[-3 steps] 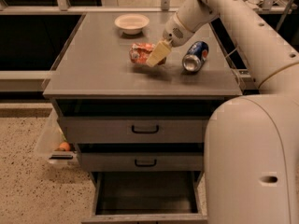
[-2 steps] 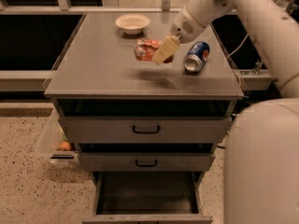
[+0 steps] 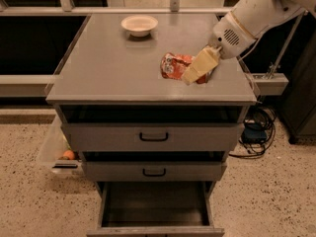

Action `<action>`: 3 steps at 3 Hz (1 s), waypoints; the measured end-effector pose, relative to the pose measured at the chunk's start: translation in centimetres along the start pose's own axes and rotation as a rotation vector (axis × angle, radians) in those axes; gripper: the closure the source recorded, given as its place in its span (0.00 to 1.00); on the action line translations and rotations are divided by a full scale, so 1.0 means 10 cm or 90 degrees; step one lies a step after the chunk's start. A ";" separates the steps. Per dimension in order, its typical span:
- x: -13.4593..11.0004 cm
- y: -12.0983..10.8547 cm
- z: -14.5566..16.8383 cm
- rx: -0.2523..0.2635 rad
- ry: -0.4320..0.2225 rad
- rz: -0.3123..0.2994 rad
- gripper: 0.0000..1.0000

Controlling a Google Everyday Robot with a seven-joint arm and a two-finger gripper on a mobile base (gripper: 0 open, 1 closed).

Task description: Place coke can into bottom drawer

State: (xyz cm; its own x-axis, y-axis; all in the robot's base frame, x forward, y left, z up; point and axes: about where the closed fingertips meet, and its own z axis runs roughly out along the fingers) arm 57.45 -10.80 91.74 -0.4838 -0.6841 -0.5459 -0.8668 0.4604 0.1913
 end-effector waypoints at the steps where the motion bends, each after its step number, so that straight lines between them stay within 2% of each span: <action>1: 0.00 0.01 0.03 -0.004 0.001 0.000 1.00; 2: 0.19 0.22 0.12 -0.028 0.016 0.031 1.00; 3: 0.44 0.63 0.12 -0.043 0.005 0.096 1.00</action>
Offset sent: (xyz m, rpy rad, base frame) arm -0.0789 0.0029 -0.0395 0.0068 0.1962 -0.0433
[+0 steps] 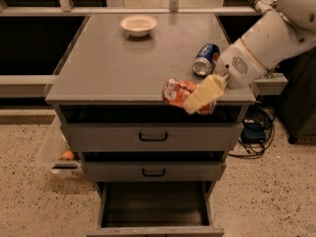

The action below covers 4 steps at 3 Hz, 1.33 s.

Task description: Place coke can into bottom drawer

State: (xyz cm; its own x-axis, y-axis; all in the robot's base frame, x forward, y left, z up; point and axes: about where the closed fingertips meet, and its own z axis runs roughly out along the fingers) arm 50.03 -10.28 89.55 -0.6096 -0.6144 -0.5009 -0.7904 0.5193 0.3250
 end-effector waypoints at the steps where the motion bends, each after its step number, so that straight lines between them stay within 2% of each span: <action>1: 0.41 0.22 0.09 0.001 -0.013 0.067 1.00; 2: 0.87 0.24 0.23 0.073 -0.016 0.123 1.00; 3: 1.32 0.14 0.42 0.176 0.001 0.161 1.00; 4: 1.56 0.02 0.62 0.206 0.011 0.170 1.00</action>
Offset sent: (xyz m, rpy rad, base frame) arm -0.1027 -0.0637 -0.1237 -0.1495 -0.0102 -0.4282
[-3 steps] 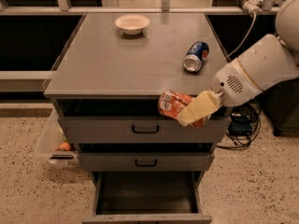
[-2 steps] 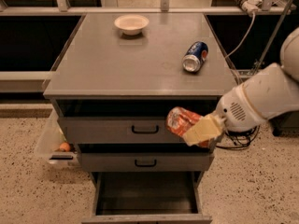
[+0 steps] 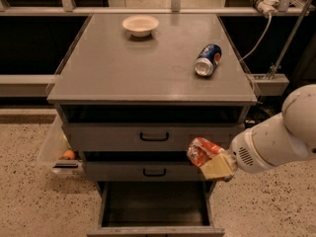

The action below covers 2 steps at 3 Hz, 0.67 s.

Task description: Place coke can into bottom drawer

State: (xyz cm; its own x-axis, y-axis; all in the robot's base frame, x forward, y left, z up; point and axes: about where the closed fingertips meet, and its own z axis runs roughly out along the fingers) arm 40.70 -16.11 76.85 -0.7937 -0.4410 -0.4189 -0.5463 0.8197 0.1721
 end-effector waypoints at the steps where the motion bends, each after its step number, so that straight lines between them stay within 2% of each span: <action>1: -0.01 0.01 0.00 -0.002 -0.001 0.000 1.00; 2: 0.04 0.00 0.03 -0.012 -0.007 0.008 1.00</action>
Offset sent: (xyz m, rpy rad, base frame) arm -0.0048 -0.0041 -0.0137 0.0547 0.0142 -0.0147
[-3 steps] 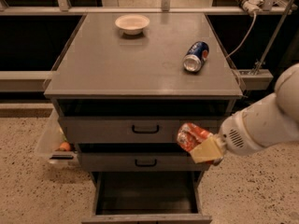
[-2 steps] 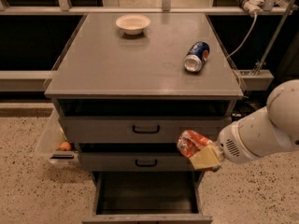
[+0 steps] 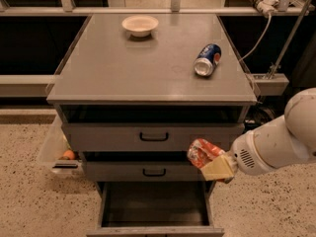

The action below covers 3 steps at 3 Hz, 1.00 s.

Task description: Place coke can into bottom drawer

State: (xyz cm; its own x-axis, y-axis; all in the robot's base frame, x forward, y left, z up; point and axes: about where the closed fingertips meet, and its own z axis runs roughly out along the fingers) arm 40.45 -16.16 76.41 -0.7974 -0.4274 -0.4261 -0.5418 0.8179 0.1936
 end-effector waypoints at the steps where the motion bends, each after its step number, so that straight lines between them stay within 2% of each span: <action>1: 0.35 -0.16 0.33 -0.002 0.006 0.055 1.00; 2: 0.84 -0.38 0.94 -0.019 0.006 0.131 1.00; 3: 1.15 -0.44 1.66 -0.075 0.010 0.179 1.00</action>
Offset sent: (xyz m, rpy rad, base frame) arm -0.0299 -0.0510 -0.2400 0.1594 0.1841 -0.2969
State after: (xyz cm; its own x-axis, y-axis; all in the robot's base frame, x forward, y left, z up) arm 38.03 -18.27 55.99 -0.9244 -0.1969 -0.3268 -0.3250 0.8550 0.4042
